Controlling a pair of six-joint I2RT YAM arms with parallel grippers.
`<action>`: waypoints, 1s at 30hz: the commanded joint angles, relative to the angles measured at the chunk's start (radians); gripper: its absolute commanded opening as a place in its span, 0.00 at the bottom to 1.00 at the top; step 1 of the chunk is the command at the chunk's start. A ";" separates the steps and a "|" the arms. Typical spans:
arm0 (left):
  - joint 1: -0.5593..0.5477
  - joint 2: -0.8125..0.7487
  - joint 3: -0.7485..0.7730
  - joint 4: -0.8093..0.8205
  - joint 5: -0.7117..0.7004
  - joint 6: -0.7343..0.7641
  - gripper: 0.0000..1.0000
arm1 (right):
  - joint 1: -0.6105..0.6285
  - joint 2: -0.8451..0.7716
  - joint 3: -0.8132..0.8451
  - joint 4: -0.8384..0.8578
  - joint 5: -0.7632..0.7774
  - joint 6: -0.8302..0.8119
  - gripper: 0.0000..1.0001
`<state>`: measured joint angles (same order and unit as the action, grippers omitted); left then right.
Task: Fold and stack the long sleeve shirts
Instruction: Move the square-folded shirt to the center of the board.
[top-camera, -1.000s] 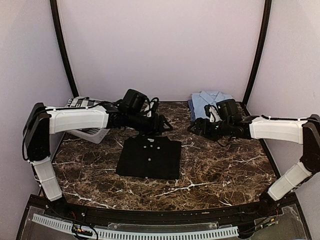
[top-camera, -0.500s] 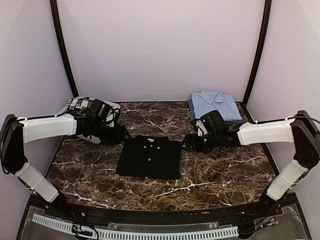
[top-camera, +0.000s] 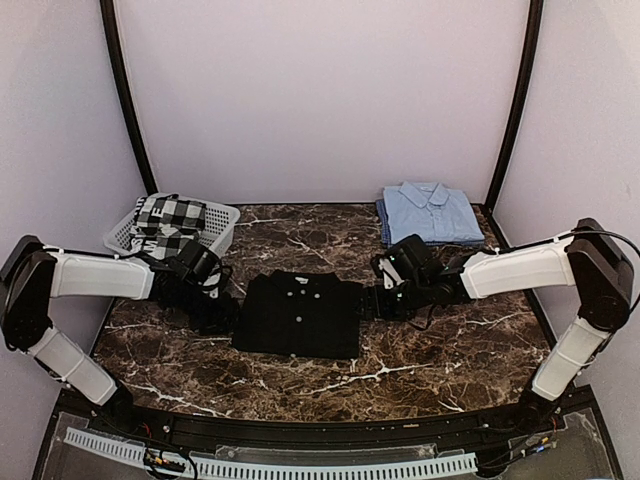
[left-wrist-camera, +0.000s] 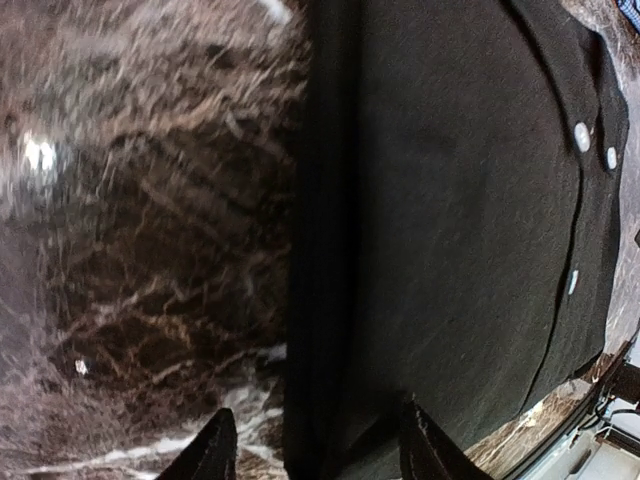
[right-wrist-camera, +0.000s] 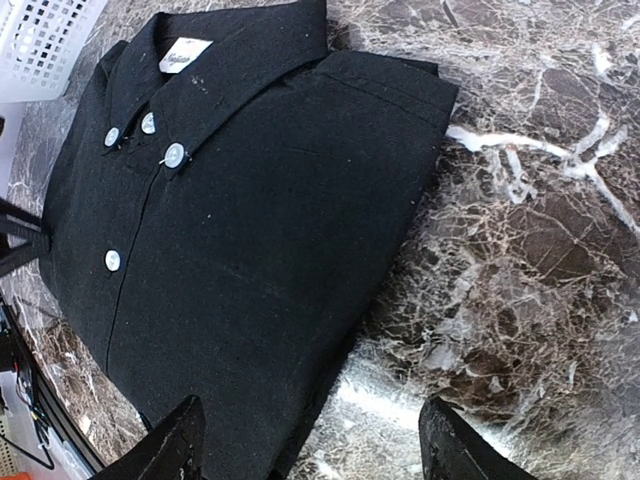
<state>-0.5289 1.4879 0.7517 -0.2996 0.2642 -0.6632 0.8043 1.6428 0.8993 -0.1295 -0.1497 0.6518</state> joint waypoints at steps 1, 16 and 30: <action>0.002 -0.113 -0.097 0.022 0.073 -0.085 0.52 | 0.006 -0.023 0.006 -0.012 0.037 0.002 0.70; 0.000 -0.208 -0.207 0.084 0.120 -0.172 0.37 | 0.006 -0.013 0.018 -0.024 0.064 -0.020 0.69; -0.003 -0.178 -0.271 0.156 0.130 -0.276 0.16 | 0.004 -0.028 0.019 -0.030 0.118 -0.028 0.69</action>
<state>-0.5293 1.3167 0.5179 -0.1776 0.3824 -0.8940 0.8043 1.6402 0.8993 -0.1654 -0.0620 0.6392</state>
